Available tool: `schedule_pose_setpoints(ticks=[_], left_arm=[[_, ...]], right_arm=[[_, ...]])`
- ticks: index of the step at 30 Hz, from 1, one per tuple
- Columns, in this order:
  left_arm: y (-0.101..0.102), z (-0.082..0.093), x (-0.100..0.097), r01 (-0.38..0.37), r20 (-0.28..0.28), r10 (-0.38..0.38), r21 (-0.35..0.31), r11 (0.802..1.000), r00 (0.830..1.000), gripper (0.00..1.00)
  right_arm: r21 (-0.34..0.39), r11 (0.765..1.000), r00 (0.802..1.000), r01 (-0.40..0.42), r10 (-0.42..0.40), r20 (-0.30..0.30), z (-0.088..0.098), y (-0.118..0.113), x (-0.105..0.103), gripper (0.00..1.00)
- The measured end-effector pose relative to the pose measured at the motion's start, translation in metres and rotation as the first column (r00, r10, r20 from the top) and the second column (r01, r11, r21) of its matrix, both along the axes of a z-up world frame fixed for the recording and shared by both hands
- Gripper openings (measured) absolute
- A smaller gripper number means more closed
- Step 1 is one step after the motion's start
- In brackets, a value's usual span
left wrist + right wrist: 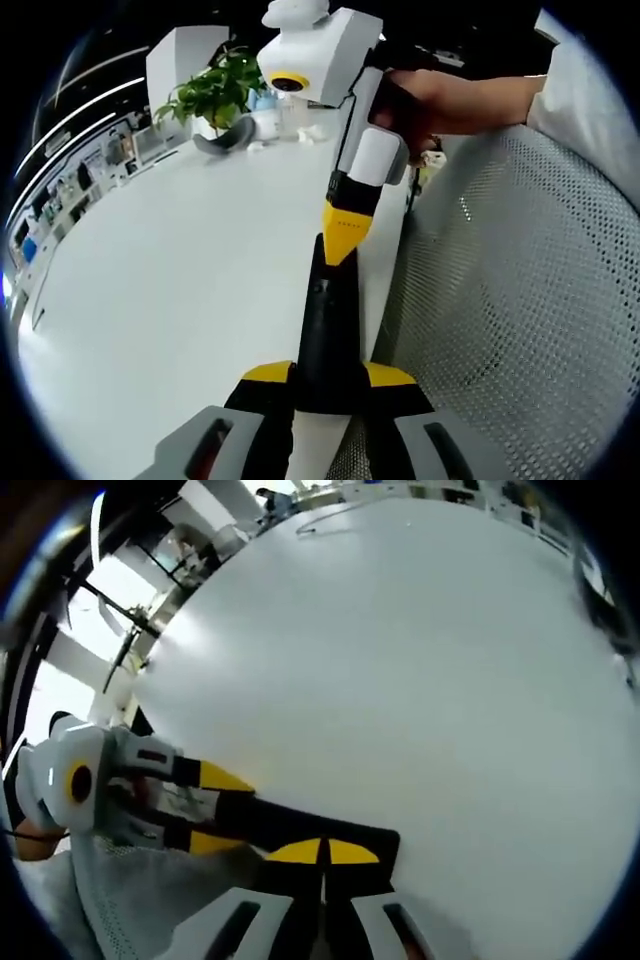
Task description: Press the specified remote control buttons in sequence, fully releasing each button before pressing the next.
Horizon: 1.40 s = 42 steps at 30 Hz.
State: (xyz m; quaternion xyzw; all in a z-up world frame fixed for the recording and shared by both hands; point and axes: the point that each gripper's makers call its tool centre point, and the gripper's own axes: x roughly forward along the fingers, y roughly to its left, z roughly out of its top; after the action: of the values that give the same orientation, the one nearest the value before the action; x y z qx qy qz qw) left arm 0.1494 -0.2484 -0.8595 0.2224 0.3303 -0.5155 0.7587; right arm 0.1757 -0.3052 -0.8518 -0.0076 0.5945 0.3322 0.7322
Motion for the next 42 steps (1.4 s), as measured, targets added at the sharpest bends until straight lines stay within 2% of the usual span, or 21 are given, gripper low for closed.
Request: schedule_pose_setpoints(ticks=[10, 18, 24, 30, 32, 36, 42], left_arm=[[-0.0002, -0.0002, 0.0006, 0.0, -0.001, 0.0, -0.001, 1.0, 1.0, 0.25], [-0.0003, -0.0005, 0.0009, -0.001, 0.0, 0.001, 0.001, 1.0, 1.0, 0.24], [-0.0002, -0.0004, 0.0009, -0.003, 0.001, 0.003, 0.0, 1.0, 1.0, 0.25], [-0.0002, -0.0002, 0.0009, -0.003, 0.001, 0.003, 0.001, 1.0, 1.0, 0.25], [-0.0003, -0.0002, 0.001, -0.004, 0.001, 0.004, 0.001, 1.0, 1.0, 0.25], [-0.0004, 0.0, 0.0008, -0.005, 0.001, 0.005, 0.001, 1.0, 1.0, 0.25], [-0.0006, 0.0, 0.0009, -0.005, 0.002, 0.005, 0.001, 1.0, 1.0, 0.25]], right_arm=[[-0.003, 1.0, 1.0, 0.015, -0.015, 0.017, -0.0016, -0.0012, 0.0032, 0.0], [0.064, 0.994, 0.996, 0.091, -0.091, -0.005, -0.0017, -0.0029, 0.0064, 0.0], [0.069, 0.993, 0.996, 0.091, -0.091, 0.0, -0.0001, -0.0011, 0.0053, 0.0], [0.069, 0.994, 0.996, 0.088, -0.086, -0.028, 0.0008, -0.0002, 0.0048, 0.0], [0.067, 0.996, 0.997, 0.058, -0.055, -0.048, 0.0005, 0.0034, -0.0011, 0.0], [0.041, 0.999, 1.0, 0.019, -0.019, -0.009, 0.0008, 0.0058, -0.0025, 0.0], [0.048, 0.998, 0.999, 0.041, -0.04, -0.021, 0.0, 0.0033, -0.0003, 0.0]])
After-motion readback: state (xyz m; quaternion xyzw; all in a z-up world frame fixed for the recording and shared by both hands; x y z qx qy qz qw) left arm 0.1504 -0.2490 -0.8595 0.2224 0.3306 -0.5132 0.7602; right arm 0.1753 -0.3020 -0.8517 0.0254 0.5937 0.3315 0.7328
